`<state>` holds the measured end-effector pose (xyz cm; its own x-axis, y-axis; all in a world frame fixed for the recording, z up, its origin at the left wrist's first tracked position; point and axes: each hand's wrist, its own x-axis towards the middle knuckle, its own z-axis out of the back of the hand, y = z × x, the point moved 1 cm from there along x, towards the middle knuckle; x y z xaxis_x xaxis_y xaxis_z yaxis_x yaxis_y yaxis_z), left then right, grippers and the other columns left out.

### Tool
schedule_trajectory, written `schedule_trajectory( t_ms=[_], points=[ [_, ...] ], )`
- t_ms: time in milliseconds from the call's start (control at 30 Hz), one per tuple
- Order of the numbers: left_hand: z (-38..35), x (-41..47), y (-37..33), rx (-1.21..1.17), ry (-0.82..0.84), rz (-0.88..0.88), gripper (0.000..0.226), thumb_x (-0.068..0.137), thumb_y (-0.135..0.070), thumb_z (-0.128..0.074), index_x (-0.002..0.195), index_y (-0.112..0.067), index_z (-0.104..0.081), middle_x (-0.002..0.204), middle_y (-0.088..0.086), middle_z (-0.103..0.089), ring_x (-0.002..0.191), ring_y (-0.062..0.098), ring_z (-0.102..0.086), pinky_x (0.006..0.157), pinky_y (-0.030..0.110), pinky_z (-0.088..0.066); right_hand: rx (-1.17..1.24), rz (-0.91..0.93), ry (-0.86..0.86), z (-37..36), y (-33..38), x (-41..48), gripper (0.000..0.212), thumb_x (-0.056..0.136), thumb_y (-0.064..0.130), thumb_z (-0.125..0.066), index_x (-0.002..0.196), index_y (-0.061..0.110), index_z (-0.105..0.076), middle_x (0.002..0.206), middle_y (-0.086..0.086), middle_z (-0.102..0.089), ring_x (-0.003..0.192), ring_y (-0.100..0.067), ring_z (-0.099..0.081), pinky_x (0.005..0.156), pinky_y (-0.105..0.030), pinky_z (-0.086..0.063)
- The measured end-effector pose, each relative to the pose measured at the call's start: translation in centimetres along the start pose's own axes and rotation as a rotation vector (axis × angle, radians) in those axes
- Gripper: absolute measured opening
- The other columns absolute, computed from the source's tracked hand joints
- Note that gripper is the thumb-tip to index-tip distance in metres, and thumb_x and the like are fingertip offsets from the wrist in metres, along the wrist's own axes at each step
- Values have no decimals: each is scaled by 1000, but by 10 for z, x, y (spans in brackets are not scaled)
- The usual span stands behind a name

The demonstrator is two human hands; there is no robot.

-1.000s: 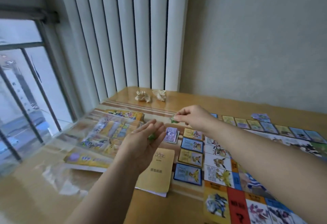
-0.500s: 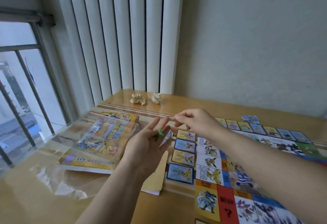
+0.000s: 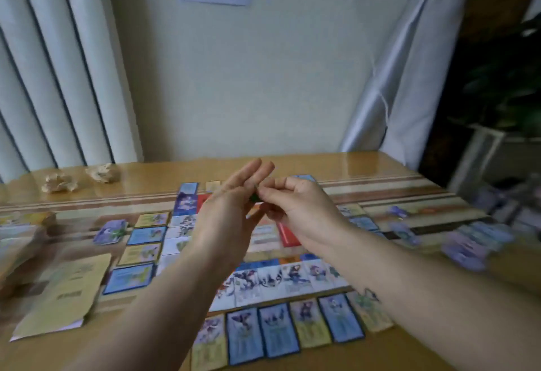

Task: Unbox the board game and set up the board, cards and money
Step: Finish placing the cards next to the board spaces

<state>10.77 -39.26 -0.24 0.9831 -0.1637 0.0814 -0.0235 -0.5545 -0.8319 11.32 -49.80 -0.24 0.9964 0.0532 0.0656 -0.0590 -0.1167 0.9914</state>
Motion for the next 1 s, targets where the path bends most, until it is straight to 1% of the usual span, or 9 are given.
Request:
schedule_trajectory(
  t_ms=[100,200,267,400,533,600,700,833,1000],
  points=[
    [-47,8,37,232,107,38,36,96,0,-40,118,-23,-57,122,-6,-65,105,5,-63,87,23,-47,-103,58,-147,67,9,-23,18,87,0,-62,74,12,-62,65,-1,-61,56,-4,-55,56,-14,-44],
    [-86,13,77,655,249,58,40,97,-4,-44,130,-25,-50,129,-7,-57,104,7,-57,79,23,-45,-401,84,-344,149,13,-51,14,85,6,-67,75,16,-64,70,3,-64,58,2,-57,59,-13,-45],
    [-107,14,103,1000,455,-6,39,99,-9,-44,135,-24,-47,130,-6,-53,104,9,-58,79,20,-47,-614,67,-466,207,11,-72,9,84,8,-70,77,14,-67,78,4,-67,70,-1,-61,63,-12,-47],
    [-143,12,159,1522,874,-150,38,100,-19,-41,138,-21,-46,136,-3,-52,118,18,-54,98,32,-44,-864,-196,-542,305,-3,-108,2,83,8,-70,82,7,-69,85,-5,-67,84,-16,-63,69,-21,-47],
    [-166,13,199,1889,1045,-226,42,101,-22,-36,143,-23,-39,143,1,-46,132,21,-41,115,51,-20,-939,-349,-639,353,-21,-124,26,80,5,-72,62,21,-62,81,-6,-67,83,-18,-62,78,-28,-47],
    [-168,16,211,1956,1039,-241,41,100,-22,-37,141,-24,-41,140,1,-48,131,20,-41,117,51,-14,-971,-362,-670,364,-28,-125,28,80,4,-70,60,22,-61,78,-3,-65,83,-18,-62,77,-27,-47],
    [-165,23,220,1971,1010,-276,37,99,-21,-39,135,-24,-47,135,-1,-51,126,17,-46,116,49,-21,-1045,-327,-721,372,-37,-124,30,83,5,-66,59,23,-60,77,-1,-66,81,-17,-62,78,-28,-50],
    [-159,32,223,1940,1016,-309,39,100,-18,-40,137,-30,-44,140,-4,-46,129,15,-43,115,45,-25,-1190,-339,-720,374,-40,-121,10,83,11,-68,77,19,-69,92,1,-69,84,-14,-59,81,-29,-50],
    [-151,41,222,1844,1042,-316,33,101,-21,-37,129,-32,-50,132,-10,-53,119,9,-52,116,39,-23,-1324,-260,-701,366,-25,-96,11,83,20,-65,84,31,-69,99,10,-65,96,-14,-60,79,-30,-50]
  ],
)
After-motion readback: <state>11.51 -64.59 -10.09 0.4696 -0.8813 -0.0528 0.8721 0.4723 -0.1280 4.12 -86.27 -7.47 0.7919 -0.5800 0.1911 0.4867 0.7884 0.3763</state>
